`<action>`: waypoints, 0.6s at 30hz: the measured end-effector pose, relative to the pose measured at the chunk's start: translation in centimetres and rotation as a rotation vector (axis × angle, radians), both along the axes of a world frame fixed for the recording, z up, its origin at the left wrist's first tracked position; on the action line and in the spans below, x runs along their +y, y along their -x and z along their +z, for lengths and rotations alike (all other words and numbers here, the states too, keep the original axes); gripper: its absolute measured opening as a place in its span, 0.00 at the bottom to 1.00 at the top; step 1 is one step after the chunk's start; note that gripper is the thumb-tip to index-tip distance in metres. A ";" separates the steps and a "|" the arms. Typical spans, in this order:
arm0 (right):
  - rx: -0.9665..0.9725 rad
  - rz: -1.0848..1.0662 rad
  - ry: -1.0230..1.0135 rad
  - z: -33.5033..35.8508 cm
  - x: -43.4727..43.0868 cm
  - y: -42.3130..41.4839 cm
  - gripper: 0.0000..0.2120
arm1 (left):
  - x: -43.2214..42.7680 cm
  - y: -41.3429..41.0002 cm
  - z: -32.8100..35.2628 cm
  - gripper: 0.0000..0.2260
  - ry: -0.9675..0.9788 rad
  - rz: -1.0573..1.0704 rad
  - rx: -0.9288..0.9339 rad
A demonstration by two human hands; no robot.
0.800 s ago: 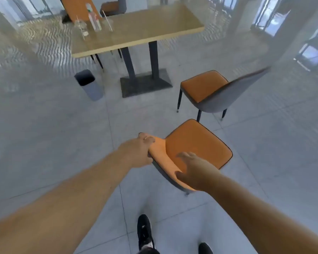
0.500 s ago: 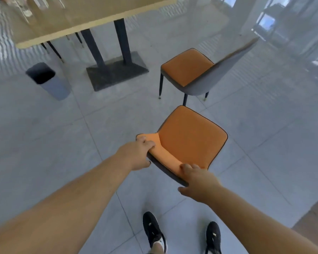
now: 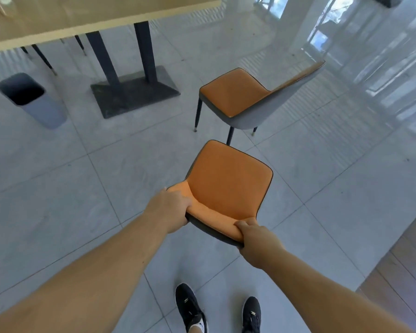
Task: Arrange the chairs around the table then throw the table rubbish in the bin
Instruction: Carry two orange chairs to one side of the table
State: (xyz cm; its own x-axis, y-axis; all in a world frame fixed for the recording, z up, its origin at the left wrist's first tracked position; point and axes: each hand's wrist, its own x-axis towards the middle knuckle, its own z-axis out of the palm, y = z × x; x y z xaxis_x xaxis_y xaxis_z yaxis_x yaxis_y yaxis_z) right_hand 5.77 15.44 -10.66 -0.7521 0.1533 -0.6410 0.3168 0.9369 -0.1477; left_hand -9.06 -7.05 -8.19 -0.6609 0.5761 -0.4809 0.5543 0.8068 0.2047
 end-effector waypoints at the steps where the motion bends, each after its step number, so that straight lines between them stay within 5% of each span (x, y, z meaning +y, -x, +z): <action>1: 0.008 0.023 0.000 0.0 -0.4 0.6 0.22 | -0.9 -0.2 0.0 0.06 0.006 0.023 0.003; 14: 0.087 0.441 0.015 1.1 -6.1 13.0 0.18 | -11.0 -0.2 0.5 0.06 0.013 0.480 -0.095; 18: 0.120 0.547 0.018 0.9 -6.1 18.0 0.18 | -11.5 1.2 -0.1 0.20 -0.062 0.657 -0.145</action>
State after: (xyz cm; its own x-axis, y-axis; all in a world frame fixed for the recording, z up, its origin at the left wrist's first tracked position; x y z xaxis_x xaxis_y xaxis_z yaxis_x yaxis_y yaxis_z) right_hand -12.20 9.36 -9.72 -0.7868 -0.2895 -0.5451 -0.2345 0.9571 -0.1699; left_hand -10.30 -18.58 -8.29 -0.8148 0.1059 -0.5700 -0.0838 0.9513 0.2965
